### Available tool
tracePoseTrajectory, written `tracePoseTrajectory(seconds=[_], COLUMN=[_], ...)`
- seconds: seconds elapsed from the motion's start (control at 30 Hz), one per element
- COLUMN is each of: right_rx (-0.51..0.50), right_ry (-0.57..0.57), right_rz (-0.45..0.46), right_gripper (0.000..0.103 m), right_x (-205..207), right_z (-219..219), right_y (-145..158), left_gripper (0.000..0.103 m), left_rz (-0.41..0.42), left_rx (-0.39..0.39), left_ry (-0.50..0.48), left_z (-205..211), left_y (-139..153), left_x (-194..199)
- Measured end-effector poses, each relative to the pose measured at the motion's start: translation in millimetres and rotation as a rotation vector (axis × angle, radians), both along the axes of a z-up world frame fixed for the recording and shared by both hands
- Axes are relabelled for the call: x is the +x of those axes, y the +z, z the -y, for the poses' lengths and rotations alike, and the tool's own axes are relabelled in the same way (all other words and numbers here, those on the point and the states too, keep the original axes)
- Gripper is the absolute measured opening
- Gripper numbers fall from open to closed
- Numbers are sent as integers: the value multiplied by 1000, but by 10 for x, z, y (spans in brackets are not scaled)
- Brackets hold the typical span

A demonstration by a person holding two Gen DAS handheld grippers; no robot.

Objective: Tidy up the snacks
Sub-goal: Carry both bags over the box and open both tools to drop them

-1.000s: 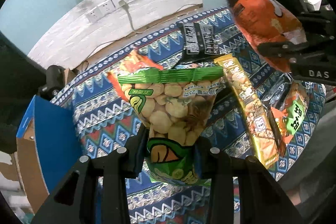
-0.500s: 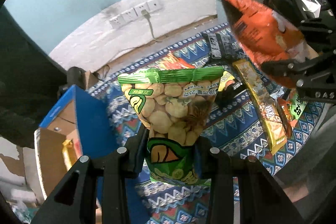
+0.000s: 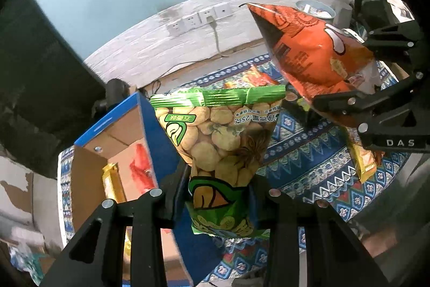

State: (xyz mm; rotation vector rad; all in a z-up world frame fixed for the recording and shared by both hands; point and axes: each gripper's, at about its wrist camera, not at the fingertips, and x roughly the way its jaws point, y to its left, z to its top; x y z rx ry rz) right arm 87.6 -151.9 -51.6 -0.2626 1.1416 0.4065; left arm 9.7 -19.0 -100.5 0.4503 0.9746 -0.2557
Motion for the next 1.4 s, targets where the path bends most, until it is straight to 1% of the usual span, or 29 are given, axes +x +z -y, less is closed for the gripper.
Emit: tracePoseTrajectory(seconds=[0.37,0.73,0.97,1.2,1.4], right_rx=[46,65,75,91,100], right_ry=[82,156,201,248,271], right_rz=[12,1,1,12,2], right_gripper=[50,50,50,50,50], right_x=[95,167,201,247,283], right_z=[-559,-1114,-1452,-1804,-2041], right_y=[78,63,71,91,42], left_gripper=[38,38,38,38,38], left_rz=[35,53,44,20,-27], left_rx=[-13,-34,-27,-33,-62], left_ry=[73,179,242,317,403], left_z=[-499,-1099,-1420,-1781,-2103], left_y=[135,198,126,-21,-173], left_x=[-30,-17,-19,40,127])
